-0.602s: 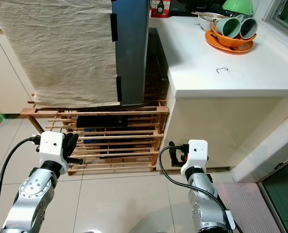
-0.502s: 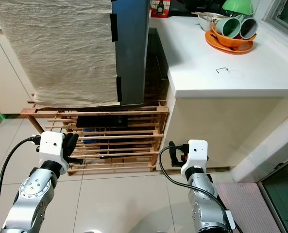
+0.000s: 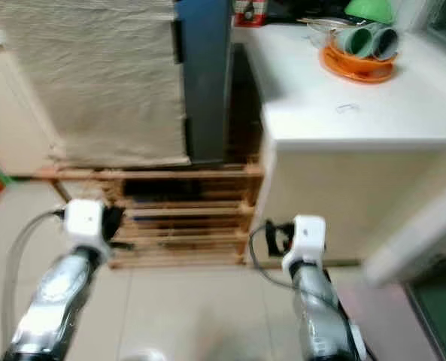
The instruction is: Restocking fridge
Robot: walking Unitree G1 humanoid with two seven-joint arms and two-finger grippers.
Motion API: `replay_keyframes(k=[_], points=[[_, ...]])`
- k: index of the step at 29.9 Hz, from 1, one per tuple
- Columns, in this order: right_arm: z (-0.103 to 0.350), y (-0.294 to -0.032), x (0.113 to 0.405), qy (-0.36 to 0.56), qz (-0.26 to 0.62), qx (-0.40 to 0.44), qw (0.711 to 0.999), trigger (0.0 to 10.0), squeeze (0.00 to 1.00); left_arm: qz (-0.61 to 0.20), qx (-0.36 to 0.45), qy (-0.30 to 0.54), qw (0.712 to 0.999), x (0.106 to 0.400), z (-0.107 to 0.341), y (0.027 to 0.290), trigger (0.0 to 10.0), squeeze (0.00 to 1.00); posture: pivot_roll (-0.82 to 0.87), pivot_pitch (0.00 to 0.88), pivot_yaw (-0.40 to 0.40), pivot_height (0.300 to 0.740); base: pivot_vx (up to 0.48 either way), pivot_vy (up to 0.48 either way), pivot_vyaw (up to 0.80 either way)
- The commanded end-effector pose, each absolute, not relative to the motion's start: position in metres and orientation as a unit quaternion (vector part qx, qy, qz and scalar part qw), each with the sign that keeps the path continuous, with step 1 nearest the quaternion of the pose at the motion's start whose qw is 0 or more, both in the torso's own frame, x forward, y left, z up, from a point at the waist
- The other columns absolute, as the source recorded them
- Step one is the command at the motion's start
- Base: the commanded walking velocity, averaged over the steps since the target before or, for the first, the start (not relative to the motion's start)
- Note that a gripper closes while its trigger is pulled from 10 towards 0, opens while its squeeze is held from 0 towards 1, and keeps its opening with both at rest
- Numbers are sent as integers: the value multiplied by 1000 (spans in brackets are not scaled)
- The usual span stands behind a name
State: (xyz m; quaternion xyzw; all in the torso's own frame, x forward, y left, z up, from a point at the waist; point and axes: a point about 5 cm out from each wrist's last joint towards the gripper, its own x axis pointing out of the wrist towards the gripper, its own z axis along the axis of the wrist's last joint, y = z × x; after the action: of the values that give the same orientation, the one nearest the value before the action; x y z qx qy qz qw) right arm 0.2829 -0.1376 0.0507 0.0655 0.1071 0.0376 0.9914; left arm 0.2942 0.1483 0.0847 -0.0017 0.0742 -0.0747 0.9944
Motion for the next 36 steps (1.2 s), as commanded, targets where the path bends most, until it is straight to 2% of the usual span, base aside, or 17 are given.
replay_keyframes(k=[1, 13, 15, 16, 22, 29, 36], points=[[66, -144, 298, 67, 30, 52, 996, 10000, 0, -101, -3, 49, 994, 297, 93, 136, 10000, 0, 2, 0, -27, 740, 0, 0, 0], [72, -147, 299, 53, 36, 33, 997, 10000, 0, -106, -14, 50, 993, 295, 89, 132, 10000, 0, 4, 0, -32, 740, 0, 0, 0], [71, -159, 287, 53, 34, 25, 998, 10000, 0, -105, -14, 40, 994, 286, 92, 143, 10000, 0, 8, 0, -37, 740, 0, 0, 0], [66, -174, 265, 59, 39, 8, 997, 10000, 0, -117, -2, 26, 993, 267, 93, 153, 10000, 0, 9, 0, -39, 740, 0, 0, 0], [57, -183, 246, 64, 33, 13, 997, 10000, 0, -128, 17, 44, 991, 246, 76, 155, 10000, 0, 2, 0, -43, 740, 0, 0, 0], [63, -172, 252, 60, 53, 19, 997, 10000, 0, -117, 9, 35, 992, 255, 80, 152, 10000, 0, 6, 0, -48, 740, 0, 0, 0], [60, -175, 257, 64, 40, 27, 997, 10000, 0, -101, 22, 40, 994, 260, 75, 158, 10000, 0, -2, 0, -38, 740, 0, 404, 0]])
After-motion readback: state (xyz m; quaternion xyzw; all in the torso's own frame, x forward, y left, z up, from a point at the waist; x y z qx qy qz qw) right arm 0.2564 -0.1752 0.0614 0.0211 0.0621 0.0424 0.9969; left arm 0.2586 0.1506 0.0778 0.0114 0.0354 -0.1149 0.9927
